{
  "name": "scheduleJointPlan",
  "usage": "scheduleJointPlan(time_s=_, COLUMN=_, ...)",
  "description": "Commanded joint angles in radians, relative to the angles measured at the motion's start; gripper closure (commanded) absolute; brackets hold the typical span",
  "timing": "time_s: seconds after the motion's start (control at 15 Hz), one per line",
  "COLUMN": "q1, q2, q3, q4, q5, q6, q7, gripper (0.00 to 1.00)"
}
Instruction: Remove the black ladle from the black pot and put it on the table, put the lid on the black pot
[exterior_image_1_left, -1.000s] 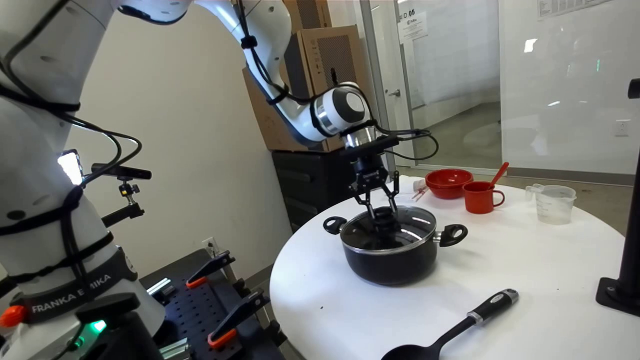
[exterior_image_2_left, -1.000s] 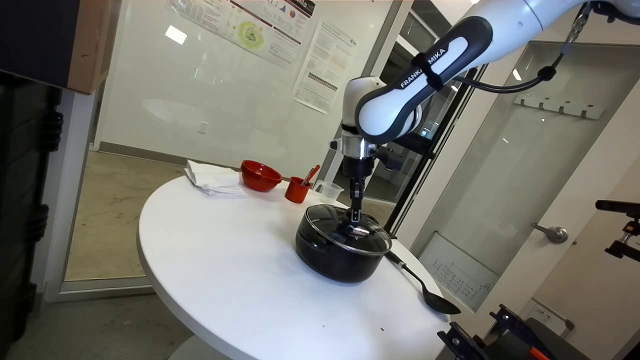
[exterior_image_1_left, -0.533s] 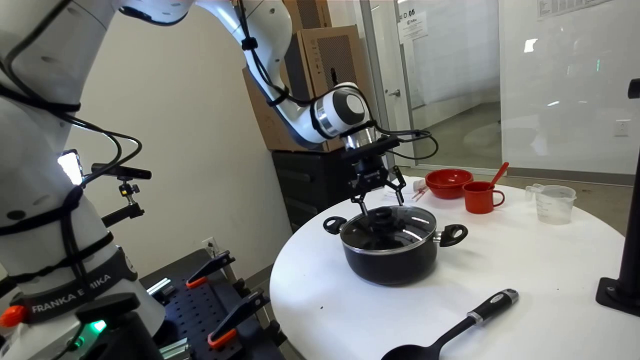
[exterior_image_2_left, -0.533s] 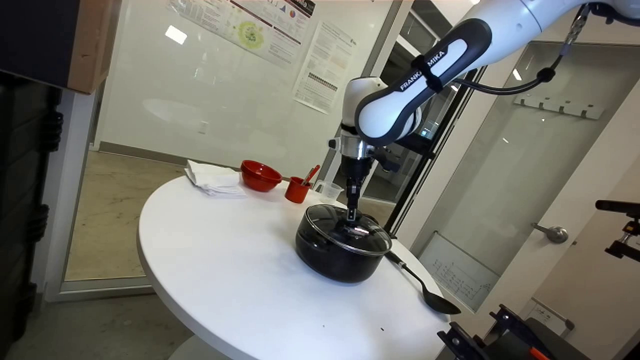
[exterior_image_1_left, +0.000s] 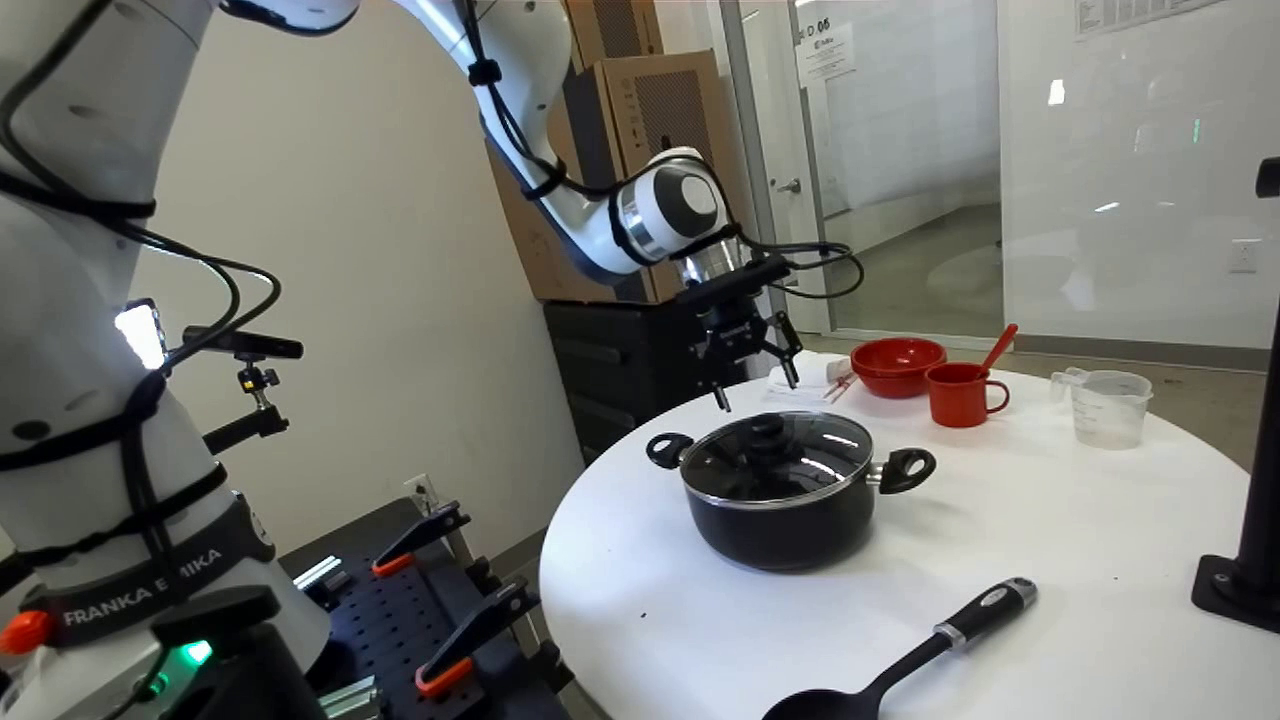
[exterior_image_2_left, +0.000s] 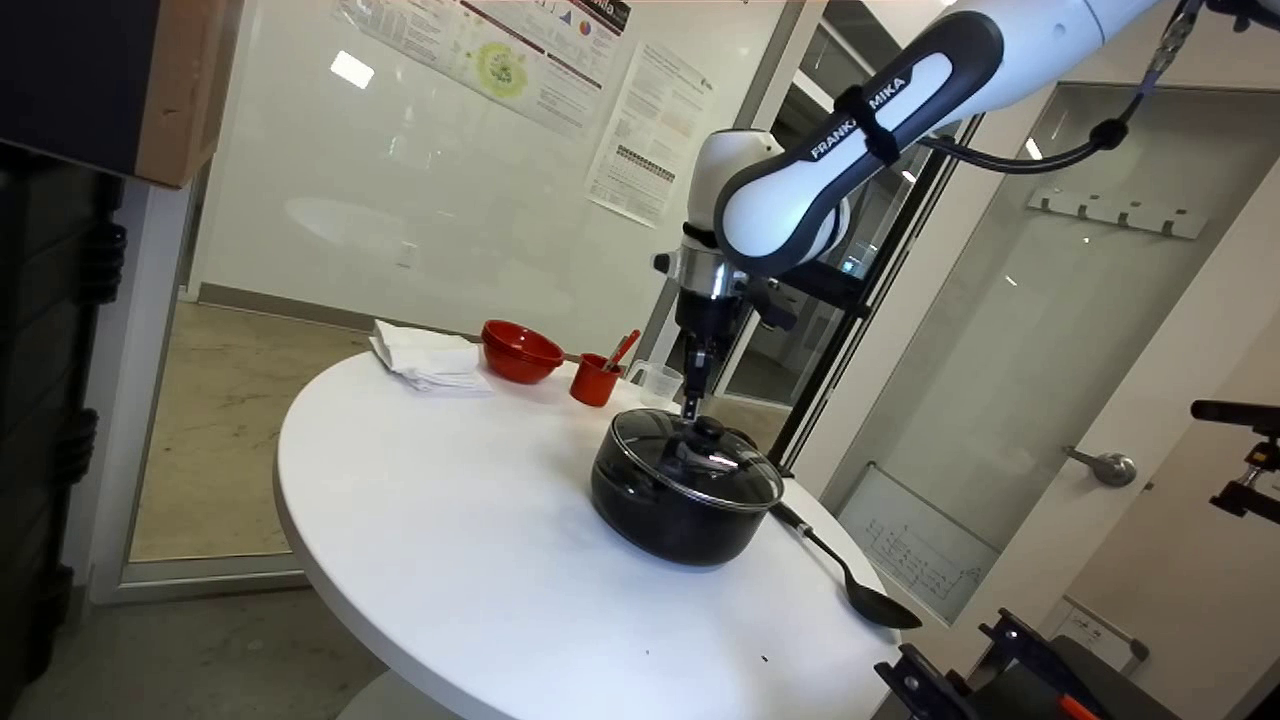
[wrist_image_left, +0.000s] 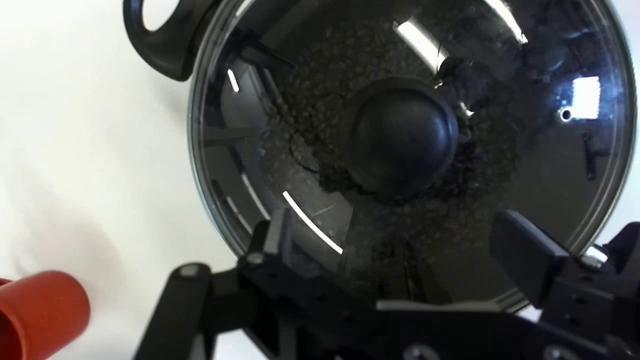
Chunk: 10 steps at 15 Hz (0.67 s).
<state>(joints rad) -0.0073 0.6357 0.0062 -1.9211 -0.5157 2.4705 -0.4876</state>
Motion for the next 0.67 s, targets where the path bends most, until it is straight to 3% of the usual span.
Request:
scheduleJointPlan(time_s=0.0, q1=-0.017, q2=-0.056, q3=0.019, q4=-0.046, q5=0.033, q6=-0.025, q7=-0.049, gripper=0.0)
scheduleJointPlan(time_s=0.6, q1=-0.019, q2=-0.03, q3=-0.015, q4=-0.024, q5=0.013, q6=-0.144, q7=-0.021, gripper=0.0)
